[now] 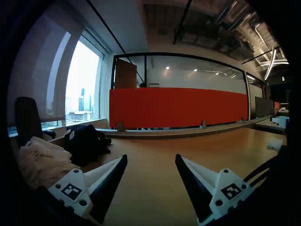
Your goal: Fold towel
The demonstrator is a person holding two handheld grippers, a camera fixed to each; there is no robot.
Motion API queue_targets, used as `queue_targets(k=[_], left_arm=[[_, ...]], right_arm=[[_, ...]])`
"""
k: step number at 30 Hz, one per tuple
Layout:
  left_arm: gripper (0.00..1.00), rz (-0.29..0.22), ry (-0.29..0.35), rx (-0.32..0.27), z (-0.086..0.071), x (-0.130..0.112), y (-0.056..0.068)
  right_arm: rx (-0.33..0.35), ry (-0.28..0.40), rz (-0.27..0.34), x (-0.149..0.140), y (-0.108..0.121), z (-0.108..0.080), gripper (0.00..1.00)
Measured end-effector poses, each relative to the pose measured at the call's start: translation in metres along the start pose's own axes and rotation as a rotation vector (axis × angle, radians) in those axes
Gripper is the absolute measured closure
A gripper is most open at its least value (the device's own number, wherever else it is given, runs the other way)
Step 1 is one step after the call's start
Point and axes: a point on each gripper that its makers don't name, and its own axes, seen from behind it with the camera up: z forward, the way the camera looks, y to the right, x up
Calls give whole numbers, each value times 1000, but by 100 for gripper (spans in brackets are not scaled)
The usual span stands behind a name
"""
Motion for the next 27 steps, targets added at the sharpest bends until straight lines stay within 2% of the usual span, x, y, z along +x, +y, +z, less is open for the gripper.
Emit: queue_targets(k=[9,27], left_arm=[[6,0,0,0,0,0,1],[6,0,0,-1,2,0,2]], right_arm=[[-6,-3,12,-16,7,2,1],[7,-20,-35,-31,-3,5,1]])
